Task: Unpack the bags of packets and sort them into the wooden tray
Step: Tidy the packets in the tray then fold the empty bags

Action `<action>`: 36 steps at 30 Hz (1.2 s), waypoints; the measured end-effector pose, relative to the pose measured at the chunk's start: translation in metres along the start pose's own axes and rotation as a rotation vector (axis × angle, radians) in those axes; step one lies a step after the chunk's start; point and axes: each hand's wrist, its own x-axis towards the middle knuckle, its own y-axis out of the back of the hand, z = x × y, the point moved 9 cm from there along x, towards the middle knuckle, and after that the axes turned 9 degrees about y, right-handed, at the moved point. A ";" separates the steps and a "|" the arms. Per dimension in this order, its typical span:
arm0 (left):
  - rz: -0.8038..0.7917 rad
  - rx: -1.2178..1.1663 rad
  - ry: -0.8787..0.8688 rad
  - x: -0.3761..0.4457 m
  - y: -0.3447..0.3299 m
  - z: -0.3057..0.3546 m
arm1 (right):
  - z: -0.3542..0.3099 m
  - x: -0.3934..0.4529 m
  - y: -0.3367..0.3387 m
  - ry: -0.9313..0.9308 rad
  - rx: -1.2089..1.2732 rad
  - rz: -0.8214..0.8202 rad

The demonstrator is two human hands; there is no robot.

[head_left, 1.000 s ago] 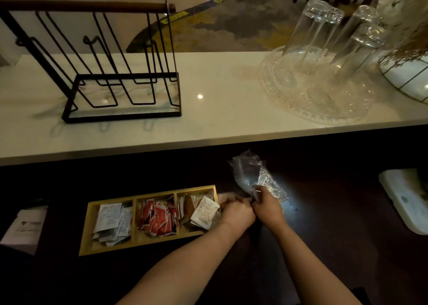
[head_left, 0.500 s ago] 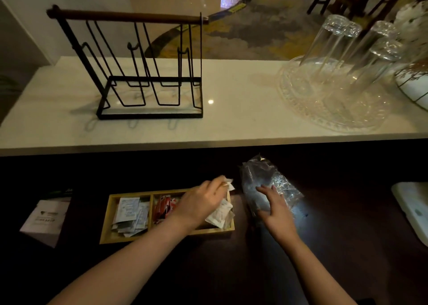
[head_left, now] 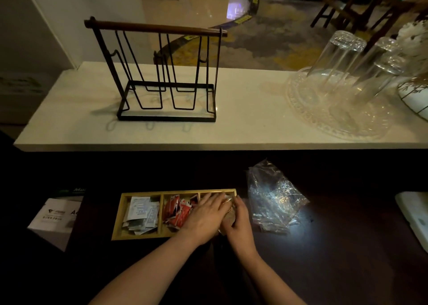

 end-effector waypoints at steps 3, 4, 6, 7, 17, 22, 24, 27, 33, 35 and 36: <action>0.051 -0.041 0.056 -0.002 0.004 -0.010 | -0.003 -0.001 0.001 0.044 -0.041 -0.014; 0.067 -0.035 0.050 -0.003 0.006 -0.011 | -0.003 0.001 0.002 0.044 -0.043 -0.006; 0.102 -0.018 0.038 -0.003 0.012 -0.010 | -0.002 0.008 0.004 0.028 -0.051 0.050; 0.113 -0.039 0.065 -0.002 0.015 -0.014 | -0.001 0.013 0.005 0.013 -0.053 0.079; 0.221 -0.213 0.244 -0.021 0.028 -0.030 | -0.019 0.034 0.000 0.026 -0.125 0.009; 0.241 -0.216 0.206 -0.021 0.040 -0.042 | -0.022 0.040 0.009 0.036 -0.096 0.018; 0.191 -0.119 0.106 -0.027 0.036 -0.033 | -0.025 0.039 0.003 0.043 -0.072 -0.006; 0.080 0.017 0.017 -0.035 0.018 -0.022 | -0.024 0.038 -0.002 -0.008 0.030 0.010; -0.003 0.074 0.027 -0.026 0.008 -0.008 | -0.017 0.039 0.003 -0.051 -0.009 0.021; 0.005 0.006 0.084 -0.022 0.012 -0.010 | -0.013 0.040 0.009 -0.048 -0.034 0.073; 0.010 -0.011 0.102 -0.021 0.015 -0.011 | -0.012 0.040 0.009 -0.045 -0.041 0.093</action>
